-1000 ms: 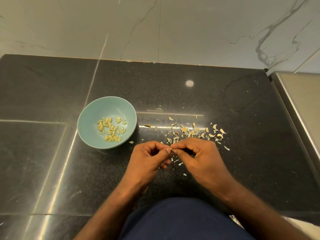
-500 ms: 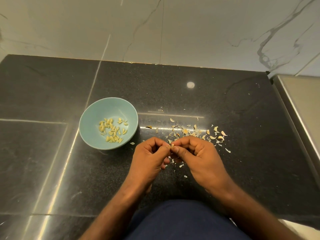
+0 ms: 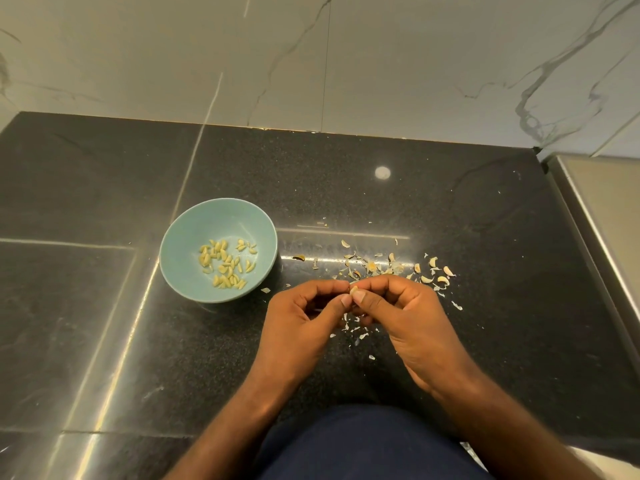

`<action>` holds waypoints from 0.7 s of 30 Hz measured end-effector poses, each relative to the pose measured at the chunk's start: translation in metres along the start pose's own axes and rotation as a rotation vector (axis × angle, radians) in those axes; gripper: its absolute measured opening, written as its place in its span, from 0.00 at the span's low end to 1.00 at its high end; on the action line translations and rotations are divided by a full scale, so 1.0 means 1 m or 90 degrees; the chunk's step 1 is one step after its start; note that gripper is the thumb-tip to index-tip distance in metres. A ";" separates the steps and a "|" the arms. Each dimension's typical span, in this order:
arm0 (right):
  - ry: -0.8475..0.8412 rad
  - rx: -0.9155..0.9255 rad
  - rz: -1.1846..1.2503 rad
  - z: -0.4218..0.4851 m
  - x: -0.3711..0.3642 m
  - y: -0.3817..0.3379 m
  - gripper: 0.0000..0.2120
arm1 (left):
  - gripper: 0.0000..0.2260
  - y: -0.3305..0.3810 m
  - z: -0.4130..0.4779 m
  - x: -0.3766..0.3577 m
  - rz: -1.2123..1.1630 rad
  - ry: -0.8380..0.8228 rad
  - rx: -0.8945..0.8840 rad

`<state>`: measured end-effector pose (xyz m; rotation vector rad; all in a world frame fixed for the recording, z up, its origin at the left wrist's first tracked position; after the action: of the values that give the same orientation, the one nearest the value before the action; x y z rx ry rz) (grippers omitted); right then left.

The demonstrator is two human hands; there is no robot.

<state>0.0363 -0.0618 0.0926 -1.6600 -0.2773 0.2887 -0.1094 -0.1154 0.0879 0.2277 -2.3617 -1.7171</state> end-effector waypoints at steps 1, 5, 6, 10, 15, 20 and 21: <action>-0.001 0.002 -0.006 0.000 0.000 -0.001 0.05 | 0.08 -0.001 0.001 0.001 0.017 0.011 -0.003; 0.010 0.012 -0.020 -0.002 0.001 -0.004 0.06 | 0.09 -0.004 0.001 -0.001 0.063 0.027 -0.012; 0.010 0.016 -0.025 -0.002 0.001 -0.005 0.06 | 0.09 -0.003 0.001 -0.002 0.068 0.028 -0.021; 0.005 0.022 -0.027 -0.001 0.001 -0.009 0.06 | 0.08 0.001 -0.002 -0.003 0.065 0.041 -0.058; 0.009 0.014 -0.028 -0.001 -0.001 -0.009 0.06 | 0.09 0.003 -0.005 -0.003 0.076 0.091 -0.098; 0.023 0.004 -0.027 0.000 -0.002 -0.009 0.07 | 0.09 0.000 -0.004 -0.004 0.074 0.081 -0.077; 0.025 0.004 -0.029 0.000 -0.002 -0.009 0.07 | 0.09 0.000 -0.004 -0.004 0.067 0.076 -0.066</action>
<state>0.0339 -0.0617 0.1014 -1.6496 -0.2846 0.2221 -0.1040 -0.1181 0.0883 0.1793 -2.1545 -1.7207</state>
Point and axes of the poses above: each hand's wrist, its own z-axis towards the middle knuckle, its own x-axis out of the back of the hand, y = z × x, the point moved 3 cm from there along z, towards the middle knuckle, and after that the axes turned 11 degrees about x, right-handed, at the moved point
